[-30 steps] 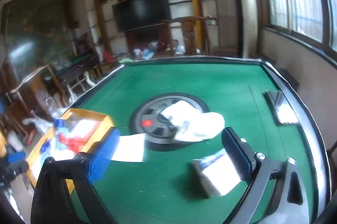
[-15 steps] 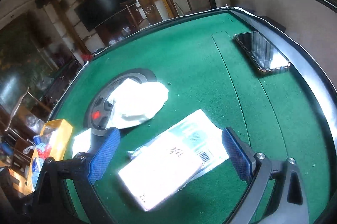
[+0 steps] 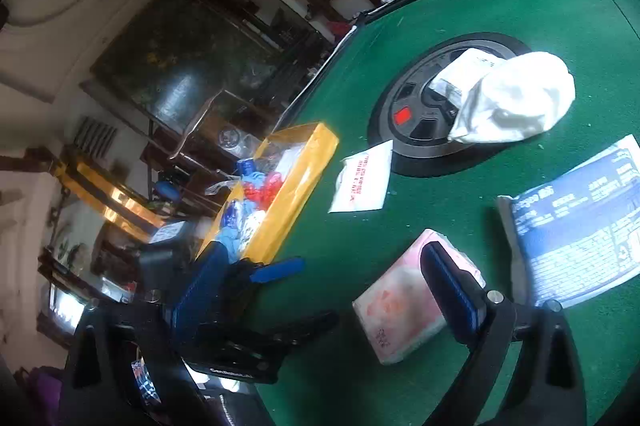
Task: Organize soft objects
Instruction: 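Grasp the pink Qingfeng tissue pack with the left gripper while the right moves toward the white cloth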
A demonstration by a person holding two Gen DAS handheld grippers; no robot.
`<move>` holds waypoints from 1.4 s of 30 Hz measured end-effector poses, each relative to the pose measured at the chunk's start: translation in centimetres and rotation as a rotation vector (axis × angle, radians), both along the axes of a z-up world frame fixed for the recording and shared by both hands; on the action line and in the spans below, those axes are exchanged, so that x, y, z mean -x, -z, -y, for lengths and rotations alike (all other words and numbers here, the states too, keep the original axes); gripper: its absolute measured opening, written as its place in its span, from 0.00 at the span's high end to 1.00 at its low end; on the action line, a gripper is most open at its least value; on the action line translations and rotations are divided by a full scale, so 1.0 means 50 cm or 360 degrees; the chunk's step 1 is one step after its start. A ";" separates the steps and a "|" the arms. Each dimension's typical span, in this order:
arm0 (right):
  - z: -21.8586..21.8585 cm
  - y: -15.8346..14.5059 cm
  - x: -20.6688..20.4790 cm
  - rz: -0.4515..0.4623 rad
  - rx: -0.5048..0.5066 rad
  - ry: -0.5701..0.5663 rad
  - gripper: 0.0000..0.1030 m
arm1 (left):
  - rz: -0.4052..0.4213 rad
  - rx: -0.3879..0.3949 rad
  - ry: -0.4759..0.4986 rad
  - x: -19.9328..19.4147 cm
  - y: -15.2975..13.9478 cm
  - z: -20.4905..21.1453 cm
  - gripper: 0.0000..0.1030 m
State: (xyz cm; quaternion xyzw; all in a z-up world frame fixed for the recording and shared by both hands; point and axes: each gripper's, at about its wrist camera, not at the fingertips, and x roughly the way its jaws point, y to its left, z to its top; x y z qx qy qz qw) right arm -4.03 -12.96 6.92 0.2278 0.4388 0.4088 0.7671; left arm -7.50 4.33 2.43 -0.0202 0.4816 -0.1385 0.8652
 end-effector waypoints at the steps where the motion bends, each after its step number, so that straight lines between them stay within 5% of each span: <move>1: -0.004 -0.006 0.005 0.0028 0.0010 0.0012 0.08 | -0.0015 0.0005 0.0013 -0.002 0.002 0.002 0.00; 8: 0.102 -0.007 0.000 0.0019 0.0026 0.0495 0.08 | -0.0034 -0.0258 0.0058 -0.005 0.014 0.045 0.00; 11: 0.133 -0.002 0.001 -0.0006 -0.0011 0.0597 0.08 | -0.0039 -0.0258 0.0032 -0.003 0.015 0.046 0.00; 16: 0.158 -0.004 -0.007 -0.0009 0.0002 0.0684 0.08 | -0.0055 -0.0244 0.0012 0.000 0.013 0.047 0.00; 20: 0.167 -0.010 -0.005 0.0012 0.0037 0.0748 0.08 | -0.0062 -0.0016 0.0075 0.001 -0.013 0.055 0.00; 38: 0.188 -0.010 -0.003 0.0025 0.0024 0.0819 0.08 | 0.0054 -0.0189 0.0181 -0.076 0.002 0.191 0.00; 40: 0.188 -0.011 -0.004 0.0027 0.0034 0.0824 0.08 | 0.0056 -0.0164 0.0184 -0.078 0.008 0.187 0.06; 42: 0.188 -0.010 -0.004 0.0029 0.0047 0.0831 0.08 | 0.0085 -0.0192 0.0158 -0.077 0.004 0.180 0.32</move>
